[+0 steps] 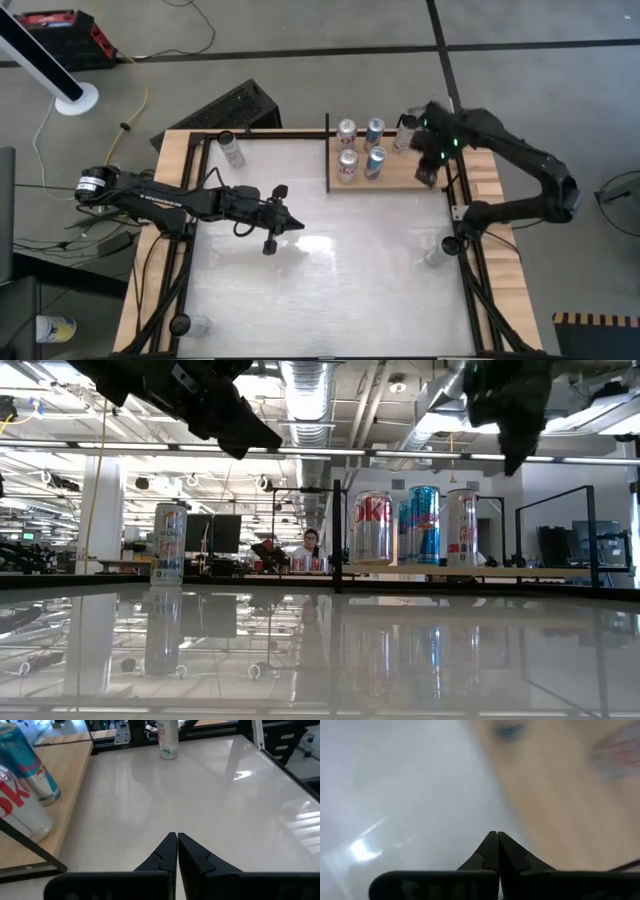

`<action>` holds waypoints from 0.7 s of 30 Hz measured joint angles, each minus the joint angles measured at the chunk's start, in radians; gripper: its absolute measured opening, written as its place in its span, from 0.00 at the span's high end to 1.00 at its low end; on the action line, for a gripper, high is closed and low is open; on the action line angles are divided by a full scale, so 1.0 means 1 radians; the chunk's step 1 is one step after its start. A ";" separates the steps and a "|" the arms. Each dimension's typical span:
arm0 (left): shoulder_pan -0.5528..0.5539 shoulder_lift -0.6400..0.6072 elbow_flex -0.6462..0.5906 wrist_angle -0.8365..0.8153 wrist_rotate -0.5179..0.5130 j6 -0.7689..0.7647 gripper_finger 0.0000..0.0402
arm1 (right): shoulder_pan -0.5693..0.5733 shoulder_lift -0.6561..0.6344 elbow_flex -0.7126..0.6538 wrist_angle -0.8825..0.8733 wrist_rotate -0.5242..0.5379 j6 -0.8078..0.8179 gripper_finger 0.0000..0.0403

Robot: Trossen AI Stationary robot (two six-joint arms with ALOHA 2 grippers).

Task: Place canned beverage on shelf
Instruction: Put the white-pink soda can aligned with the other white-pink soda can on the shelf

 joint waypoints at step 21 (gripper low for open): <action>0.001 0.000 0.000 0.007 0.019 0.218 1.00 | 1.148 -0.186 0.000 -0.249 0.119 1.528 0.94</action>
